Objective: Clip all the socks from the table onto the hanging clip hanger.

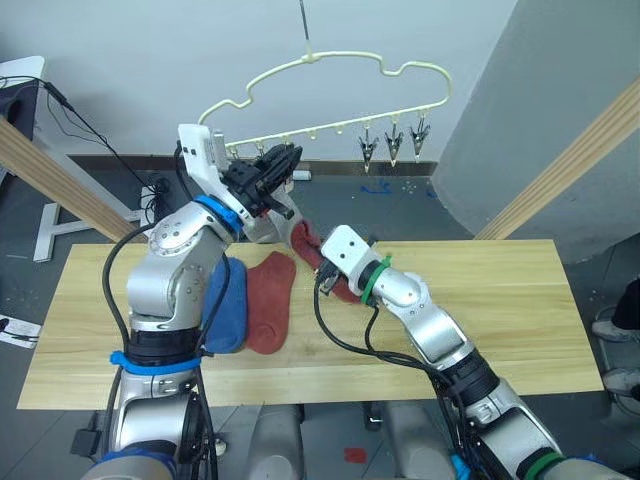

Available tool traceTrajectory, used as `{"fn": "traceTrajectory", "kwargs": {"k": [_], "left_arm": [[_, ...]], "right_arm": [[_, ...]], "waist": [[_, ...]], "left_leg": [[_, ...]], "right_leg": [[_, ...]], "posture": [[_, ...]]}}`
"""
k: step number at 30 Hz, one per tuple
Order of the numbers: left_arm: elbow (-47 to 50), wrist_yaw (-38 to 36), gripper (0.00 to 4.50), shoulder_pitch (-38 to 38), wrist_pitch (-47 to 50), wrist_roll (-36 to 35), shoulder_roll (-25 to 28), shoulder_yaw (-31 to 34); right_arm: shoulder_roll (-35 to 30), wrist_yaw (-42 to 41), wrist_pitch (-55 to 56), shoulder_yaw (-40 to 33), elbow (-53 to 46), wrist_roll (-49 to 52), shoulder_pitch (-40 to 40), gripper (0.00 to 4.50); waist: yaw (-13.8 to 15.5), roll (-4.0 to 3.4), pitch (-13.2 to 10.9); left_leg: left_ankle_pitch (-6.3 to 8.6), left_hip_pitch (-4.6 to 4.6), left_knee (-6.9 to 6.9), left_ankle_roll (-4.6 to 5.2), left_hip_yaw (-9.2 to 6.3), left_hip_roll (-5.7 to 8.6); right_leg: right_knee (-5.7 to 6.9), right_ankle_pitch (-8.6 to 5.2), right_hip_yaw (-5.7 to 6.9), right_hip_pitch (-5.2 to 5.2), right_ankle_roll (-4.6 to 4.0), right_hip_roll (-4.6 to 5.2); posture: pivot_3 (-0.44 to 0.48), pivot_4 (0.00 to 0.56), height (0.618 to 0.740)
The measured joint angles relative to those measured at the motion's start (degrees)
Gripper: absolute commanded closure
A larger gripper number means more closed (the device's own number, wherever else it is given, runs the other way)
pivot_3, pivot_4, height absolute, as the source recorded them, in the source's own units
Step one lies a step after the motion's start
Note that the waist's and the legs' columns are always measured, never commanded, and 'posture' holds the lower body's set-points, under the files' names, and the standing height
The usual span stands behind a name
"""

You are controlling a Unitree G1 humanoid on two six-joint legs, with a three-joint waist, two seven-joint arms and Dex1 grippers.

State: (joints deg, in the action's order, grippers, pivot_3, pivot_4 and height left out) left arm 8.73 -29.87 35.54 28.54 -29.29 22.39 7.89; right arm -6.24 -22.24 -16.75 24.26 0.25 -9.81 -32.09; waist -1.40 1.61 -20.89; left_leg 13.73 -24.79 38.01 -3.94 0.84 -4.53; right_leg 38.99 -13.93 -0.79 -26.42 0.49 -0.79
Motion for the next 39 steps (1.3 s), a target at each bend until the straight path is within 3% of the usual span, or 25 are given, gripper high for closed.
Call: {"fn": "traceTrajectory", "kwargs": {"k": [15,39], "left_arm": [[0.5,-0.4,4.36,1.1,4.8,-3.6,1.1,0.3],[0.4,-1.3,4.36,1.1,4.5,-3.3,1.9,0.3]], "right_arm": [[0.5,-1.4,0.3,-0.5,-0.3,-0.3,-5.0,4.50],[-0.6,-1.4,-0.1,-0.7,-3.4,-0.7,-4.8,4.50]], "waist": [[0.0,0.00,0.0],[0.0,0.00,0.0]], "left_leg": [[-0.05,-0.01,0.00,-0.08,-0.02,0.00],[-0.05,-0.01,0.00,-0.08,-0.01,0.00]], "right_leg": [[0.01,0.01,-0.01,0.00,-0.02,0.02],[0.01,0.03,-0.02,0.00,-0.05,0.02]], "posture": [[-0.015,0.373,0.703],[-0.026,0.375,0.703]]}}
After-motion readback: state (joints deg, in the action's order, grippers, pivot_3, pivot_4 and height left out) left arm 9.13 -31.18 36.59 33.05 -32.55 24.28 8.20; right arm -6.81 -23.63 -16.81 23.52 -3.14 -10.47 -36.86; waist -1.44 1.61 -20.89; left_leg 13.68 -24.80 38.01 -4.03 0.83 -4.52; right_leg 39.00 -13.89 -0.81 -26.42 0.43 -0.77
